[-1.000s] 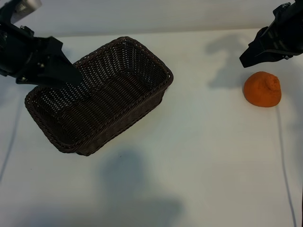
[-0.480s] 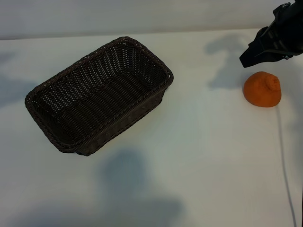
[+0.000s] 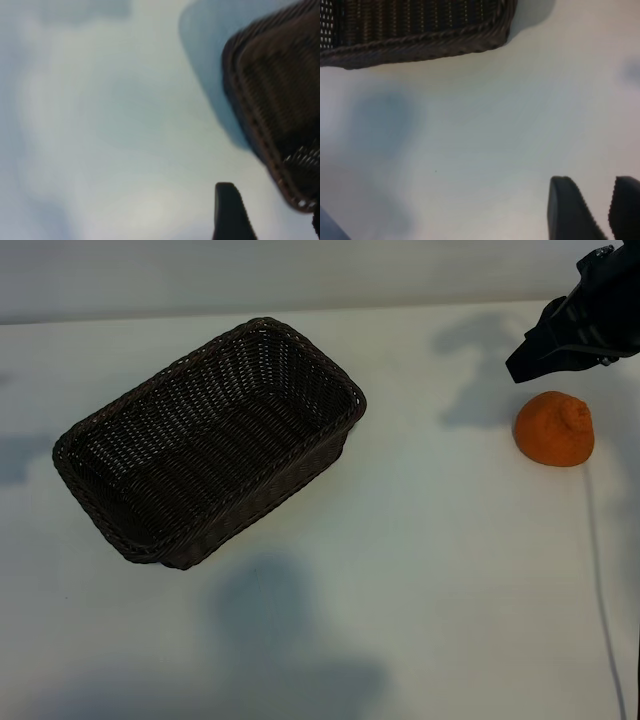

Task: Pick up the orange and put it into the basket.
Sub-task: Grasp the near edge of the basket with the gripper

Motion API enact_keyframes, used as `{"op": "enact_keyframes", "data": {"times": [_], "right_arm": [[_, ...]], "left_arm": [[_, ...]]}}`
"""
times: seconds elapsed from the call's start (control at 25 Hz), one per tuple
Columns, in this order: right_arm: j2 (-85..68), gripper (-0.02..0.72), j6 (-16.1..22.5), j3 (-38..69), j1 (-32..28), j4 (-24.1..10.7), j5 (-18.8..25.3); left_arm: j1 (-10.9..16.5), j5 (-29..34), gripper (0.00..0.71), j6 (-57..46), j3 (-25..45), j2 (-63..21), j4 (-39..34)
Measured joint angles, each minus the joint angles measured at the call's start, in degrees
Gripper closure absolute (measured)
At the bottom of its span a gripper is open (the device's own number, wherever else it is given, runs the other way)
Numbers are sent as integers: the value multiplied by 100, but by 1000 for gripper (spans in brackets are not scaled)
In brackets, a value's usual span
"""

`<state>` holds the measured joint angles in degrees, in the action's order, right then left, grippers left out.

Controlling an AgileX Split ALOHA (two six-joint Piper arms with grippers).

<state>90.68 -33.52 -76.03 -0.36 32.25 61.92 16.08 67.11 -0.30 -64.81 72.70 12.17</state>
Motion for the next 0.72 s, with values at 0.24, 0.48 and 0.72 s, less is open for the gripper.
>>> {"op": "enact_keyframes", "data": {"times": [0.24, 0.48, 0.72], "right_arm": [[0, 460, 0, 0, 0, 5, 0], [0, 460, 0, 0, 0, 10, 0], [0, 460, 0, 0, 0, 21, 0]], "left_arm": [[0, -595, 273, -123, 775, 413, 144], [0, -1099, 274, -164, 931, 612, 456], [0, -1449, 274, -274, 952, 907, 580]]}}
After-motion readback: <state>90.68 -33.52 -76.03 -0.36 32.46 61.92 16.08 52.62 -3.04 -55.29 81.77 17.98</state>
